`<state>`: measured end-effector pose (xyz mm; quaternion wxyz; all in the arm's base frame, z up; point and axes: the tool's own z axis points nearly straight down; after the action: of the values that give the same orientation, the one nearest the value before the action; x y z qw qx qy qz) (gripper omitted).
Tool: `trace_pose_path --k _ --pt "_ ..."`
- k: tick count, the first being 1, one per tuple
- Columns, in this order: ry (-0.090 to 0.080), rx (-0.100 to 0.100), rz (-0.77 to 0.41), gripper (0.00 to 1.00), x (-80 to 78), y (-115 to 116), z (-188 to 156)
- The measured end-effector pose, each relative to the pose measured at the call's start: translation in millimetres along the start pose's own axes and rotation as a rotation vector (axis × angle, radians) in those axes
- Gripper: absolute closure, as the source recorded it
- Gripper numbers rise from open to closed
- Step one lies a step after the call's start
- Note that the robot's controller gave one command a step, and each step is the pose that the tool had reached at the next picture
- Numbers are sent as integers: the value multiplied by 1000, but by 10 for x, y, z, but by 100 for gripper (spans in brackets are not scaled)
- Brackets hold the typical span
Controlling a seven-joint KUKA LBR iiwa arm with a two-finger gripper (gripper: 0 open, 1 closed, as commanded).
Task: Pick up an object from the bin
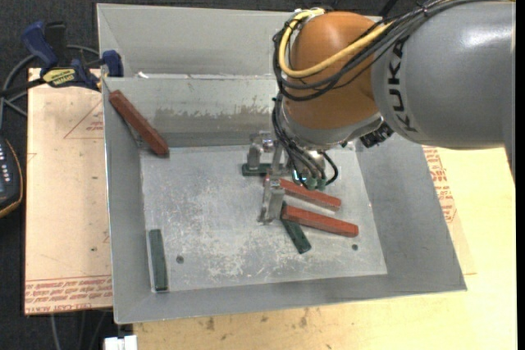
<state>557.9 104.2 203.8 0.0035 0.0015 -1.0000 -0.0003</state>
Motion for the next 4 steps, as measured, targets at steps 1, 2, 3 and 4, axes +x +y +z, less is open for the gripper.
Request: trace_pose_path --k 1,2,3,4 --pt "-9 2 166 0 -196 -1308 145" --pt "-12 -1 230 0 -330 -1156 1326" --pt "-13 -3 231 100 -354 -1153 1244" --pt "-29 -11 305 100 -288 -1706 1250"
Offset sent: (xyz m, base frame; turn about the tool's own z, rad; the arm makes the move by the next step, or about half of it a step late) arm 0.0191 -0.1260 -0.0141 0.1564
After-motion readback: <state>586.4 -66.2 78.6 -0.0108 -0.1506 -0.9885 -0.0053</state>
